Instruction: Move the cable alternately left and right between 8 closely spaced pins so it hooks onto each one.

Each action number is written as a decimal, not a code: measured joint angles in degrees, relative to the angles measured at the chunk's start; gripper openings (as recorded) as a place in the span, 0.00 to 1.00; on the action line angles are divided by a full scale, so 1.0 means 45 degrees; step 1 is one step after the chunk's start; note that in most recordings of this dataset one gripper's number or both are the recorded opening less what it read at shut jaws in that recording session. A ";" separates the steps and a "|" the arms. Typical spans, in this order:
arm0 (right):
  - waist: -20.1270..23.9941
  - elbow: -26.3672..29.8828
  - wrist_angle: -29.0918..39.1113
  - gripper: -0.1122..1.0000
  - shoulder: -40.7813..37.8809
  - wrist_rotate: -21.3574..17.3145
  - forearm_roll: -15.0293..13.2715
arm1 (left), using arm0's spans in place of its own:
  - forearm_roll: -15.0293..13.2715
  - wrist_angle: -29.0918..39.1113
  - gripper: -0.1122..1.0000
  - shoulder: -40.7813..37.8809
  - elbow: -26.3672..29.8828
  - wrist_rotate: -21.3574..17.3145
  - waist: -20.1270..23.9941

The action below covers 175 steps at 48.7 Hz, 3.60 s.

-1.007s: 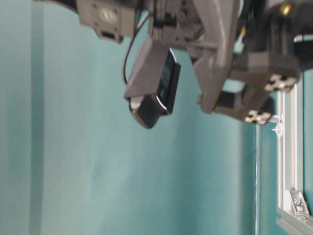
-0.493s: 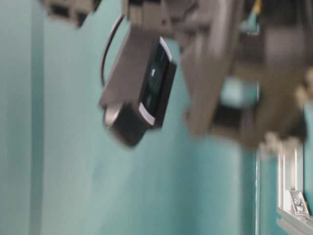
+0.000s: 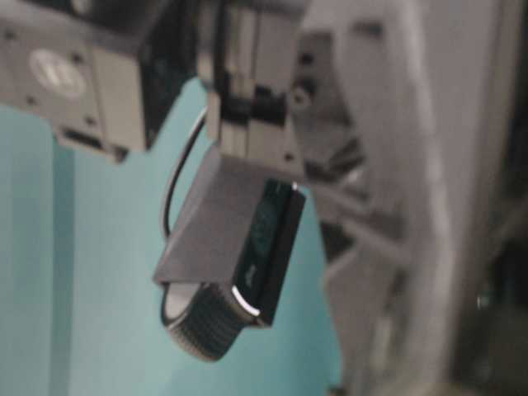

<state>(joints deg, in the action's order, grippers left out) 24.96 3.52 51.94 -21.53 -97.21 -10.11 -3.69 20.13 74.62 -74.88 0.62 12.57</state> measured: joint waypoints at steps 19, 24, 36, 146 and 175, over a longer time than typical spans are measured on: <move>-0.1230 0.1016 -0.0137 0.22 -0.0742 0.1719 -0.0547 | 0.0000 -0.0020 0.10 0.0000 0.0000 0.0020 0.0000; -0.1309 0.1152 0.0137 0.22 -0.0859 0.1895 -0.0547 | 0.0000 -0.0020 0.10 0.0000 -0.0020 0.0020 0.0000; -0.1797 0.1152 0.0938 0.22 -0.0820 0.2090 -0.0645 | 0.0000 0.0000 0.10 0.0000 0.0000 0.0020 0.0000; -0.3379 0.1016 0.1387 0.22 -0.0859 0.3418 -0.0723 | 0.0000 0.0000 0.10 0.0000 0.0000 0.0000 0.0000; -0.4902 0.1016 0.1484 0.22 -0.0820 0.4961 -0.0742 | 0.0000 -0.0020 0.10 0.0000 0.0000 0.0000 0.0000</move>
<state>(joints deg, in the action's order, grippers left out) 2.90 8.09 58.62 -25.22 -74.88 -13.45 -3.69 20.04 74.62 -74.88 0.62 12.57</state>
